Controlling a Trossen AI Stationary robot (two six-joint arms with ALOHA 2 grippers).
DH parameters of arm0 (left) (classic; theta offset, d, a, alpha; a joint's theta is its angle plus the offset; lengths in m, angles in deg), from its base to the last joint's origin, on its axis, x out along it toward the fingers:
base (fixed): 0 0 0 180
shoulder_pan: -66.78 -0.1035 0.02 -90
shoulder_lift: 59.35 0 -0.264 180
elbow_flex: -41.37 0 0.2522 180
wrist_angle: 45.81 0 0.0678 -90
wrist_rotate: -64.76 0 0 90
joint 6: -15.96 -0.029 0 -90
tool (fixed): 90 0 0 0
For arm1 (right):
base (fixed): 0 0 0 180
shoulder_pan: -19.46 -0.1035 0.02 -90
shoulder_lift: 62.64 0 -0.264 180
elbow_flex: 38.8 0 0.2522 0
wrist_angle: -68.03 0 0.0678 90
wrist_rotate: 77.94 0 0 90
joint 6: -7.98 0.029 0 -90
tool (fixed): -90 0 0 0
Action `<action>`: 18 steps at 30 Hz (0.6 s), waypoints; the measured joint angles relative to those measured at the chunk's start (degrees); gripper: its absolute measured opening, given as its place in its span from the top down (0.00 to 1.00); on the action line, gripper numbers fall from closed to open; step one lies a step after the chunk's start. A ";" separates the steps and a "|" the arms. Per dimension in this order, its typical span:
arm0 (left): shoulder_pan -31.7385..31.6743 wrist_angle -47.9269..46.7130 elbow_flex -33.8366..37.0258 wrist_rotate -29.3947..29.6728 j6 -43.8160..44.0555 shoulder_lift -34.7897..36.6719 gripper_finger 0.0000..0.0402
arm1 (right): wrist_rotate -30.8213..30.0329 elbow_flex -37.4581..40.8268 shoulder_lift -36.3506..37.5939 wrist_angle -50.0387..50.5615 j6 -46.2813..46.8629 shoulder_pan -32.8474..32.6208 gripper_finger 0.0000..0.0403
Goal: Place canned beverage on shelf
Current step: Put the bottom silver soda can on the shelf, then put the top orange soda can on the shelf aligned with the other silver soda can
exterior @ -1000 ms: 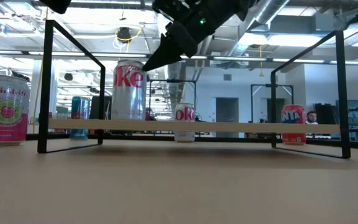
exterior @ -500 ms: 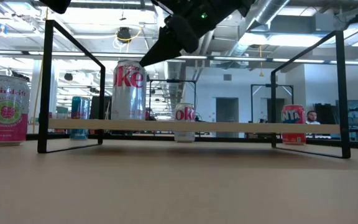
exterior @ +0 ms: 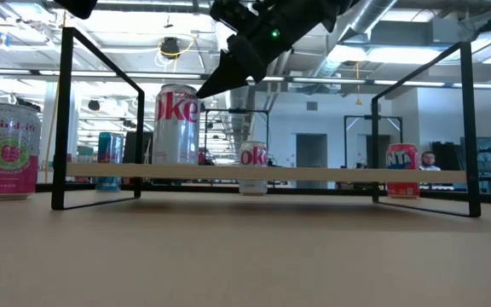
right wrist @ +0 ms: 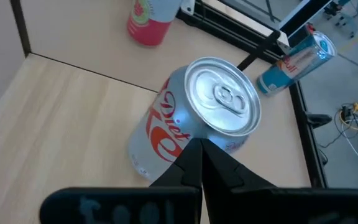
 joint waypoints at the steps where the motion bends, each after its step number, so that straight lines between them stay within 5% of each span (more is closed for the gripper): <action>1: 0.00 0.00 0.00 -0.01 0.01 0.00 0.43 | 0.00 0.00 0.02 0.56 -0.20 -0.29 0.94; 7: 0.00 -0.02 0.00 -0.02 0.04 0.00 0.43 | 0.00 -0.07 4.74 8.59 -0.88 -3.18 0.94; 18: 0.00 -0.22 0.00 0.48 0.59 0.01 0.43 | -0.02 -0.09 27.96 31.34 10.13 -11.03 0.94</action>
